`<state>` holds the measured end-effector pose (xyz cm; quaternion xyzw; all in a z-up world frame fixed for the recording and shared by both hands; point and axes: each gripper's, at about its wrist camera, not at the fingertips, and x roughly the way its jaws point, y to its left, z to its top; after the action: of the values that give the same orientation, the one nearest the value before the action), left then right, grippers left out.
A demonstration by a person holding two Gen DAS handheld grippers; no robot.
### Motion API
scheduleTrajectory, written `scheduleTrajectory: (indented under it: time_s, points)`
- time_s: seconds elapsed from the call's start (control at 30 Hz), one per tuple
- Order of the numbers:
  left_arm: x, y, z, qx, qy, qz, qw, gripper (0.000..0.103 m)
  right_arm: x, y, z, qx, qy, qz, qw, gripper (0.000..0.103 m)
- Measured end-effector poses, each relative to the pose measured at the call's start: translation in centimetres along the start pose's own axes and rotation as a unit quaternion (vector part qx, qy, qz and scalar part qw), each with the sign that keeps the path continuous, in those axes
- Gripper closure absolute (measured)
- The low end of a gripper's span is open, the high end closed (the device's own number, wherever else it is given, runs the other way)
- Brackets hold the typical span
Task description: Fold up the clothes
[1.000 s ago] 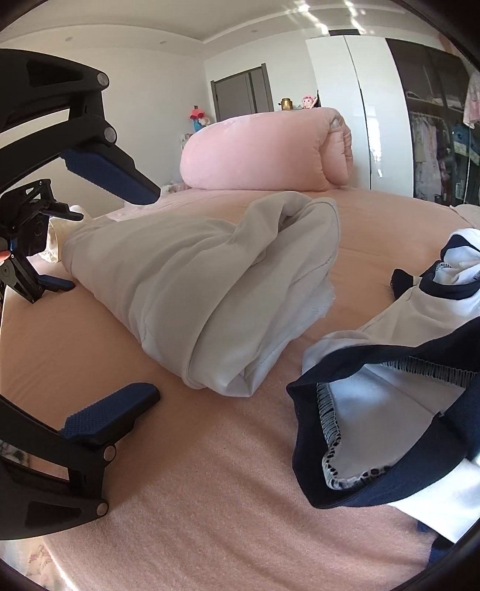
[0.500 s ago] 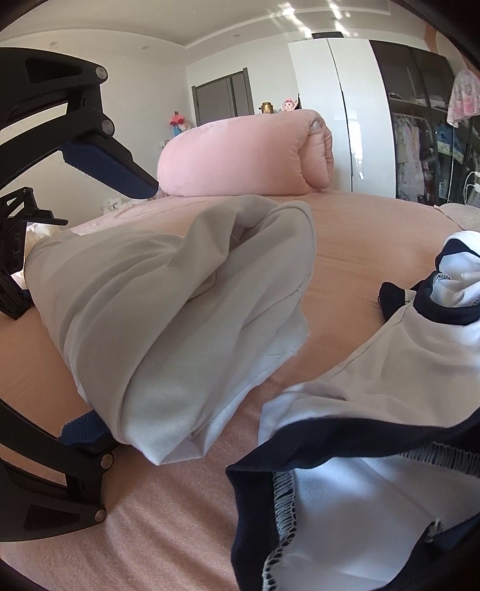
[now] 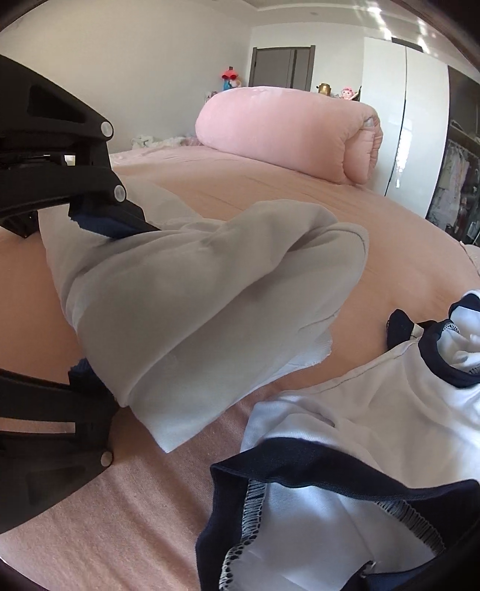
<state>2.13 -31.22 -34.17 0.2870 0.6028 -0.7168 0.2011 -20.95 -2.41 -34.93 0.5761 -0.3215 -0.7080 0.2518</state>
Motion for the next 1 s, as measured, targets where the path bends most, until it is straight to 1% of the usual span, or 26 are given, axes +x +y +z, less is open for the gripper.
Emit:
scheduleTrajectory:
  time_s: [0.07, 0.13, 0.23, 0.27, 0.3, 0.37, 0.43, 0.57, 0.63, 0.73, 0.8, 0.93, 0.97, 1.0]
  points:
    - [-0.2, -0.8, -0.3, 0.038, -0.008, 0.019, 0.9991, 0.074, -0.3, 1.2, -0.1, -0.037, -0.003, -0.016, 0.999, 0.061]
    - [-0.4, -1.9, -0.5, 0.078, -0.016, 0.045, 0.9958, 0.078, -0.3, 2.7, -0.3, -0.086, -0.004, -0.048, 0.995, 0.064]
    - [-0.9, -3.7, -1.0, 0.141, -0.029, 0.081, 0.9863, 0.081, -0.8, 5.1, -0.8, -0.146, -0.006, -0.078, 0.986, 0.072]
    - [-1.2, -4.0, -1.1, 0.155, -0.033, 0.087, 0.9835, 0.081, -1.2, 5.9, -1.0, -0.169, -0.008, -0.085, 0.982, 0.075]
    - [-1.7, -4.1, -1.2, 0.159, -0.035, 0.087, 0.9827, 0.082, -1.6, 6.8, -1.3, -0.194, -0.01, -0.091, 0.977, 0.075]
    - [-2.9, -3.7, -1.2, 0.156, -0.04, 0.078, 0.9839, 0.082, -2.4, 8.0, -2.1, -0.222, -0.006, -0.095, 0.97, 0.076]
    - [-4.0, -3.0, -1.2, 0.154, -0.042, 0.073, 0.9846, 0.082, -2.9, 8.6, -2.9, -0.231, 0.003, -0.089, 0.969, 0.076]
    - [-5.7, -1.6, -1.6, 0.162, -0.037, 0.081, 0.9828, 0.082, -3.3, 9.0, -4.9, -0.247, 0.027, -0.073, 0.966, 0.076]
    - [-6.7, -0.9, -1.7, 0.164, -0.042, 0.076, 0.9826, 0.082, -3.3, 9.0, -6.1, -0.254, 0.035, -0.065, 0.964, 0.076]
    - [-7.7, 0.1, -1.5, 0.153, -0.044, 0.064, 0.9852, 0.082, -3.3, 8.4, -7.3, -0.24, 0.047, -0.041, 0.969, 0.076]
    - [-7.9, 1.0, -1.4, 0.144, -0.034, 0.06, 0.9873, 0.082, -3.3, 7.7, -8.1, -0.228, 0.054, -0.028, 0.972, 0.076]
    - [-7.3, 2.8, -2.0, 0.139, -0.004, 0.061, 0.9884, 0.081, -3.0, 6.0, -8.8, -0.21, 0.086, -0.039, 0.973, 0.076]
    - [-7.1, 3.3, -2.2, 0.137, 0.004, 0.062, 0.9886, 0.079, -2.9, 5.6, -9.0, -0.206, 0.095, -0.042, 0.973, 0.074]
    - [-7.0, 3.7, -2.3, 0.129, 0.012, 0.058, 0.9899, 0.078, -2.7, 5.1, -8.9, -0.191, 0.104, -0.046, 0.975, 0.07]
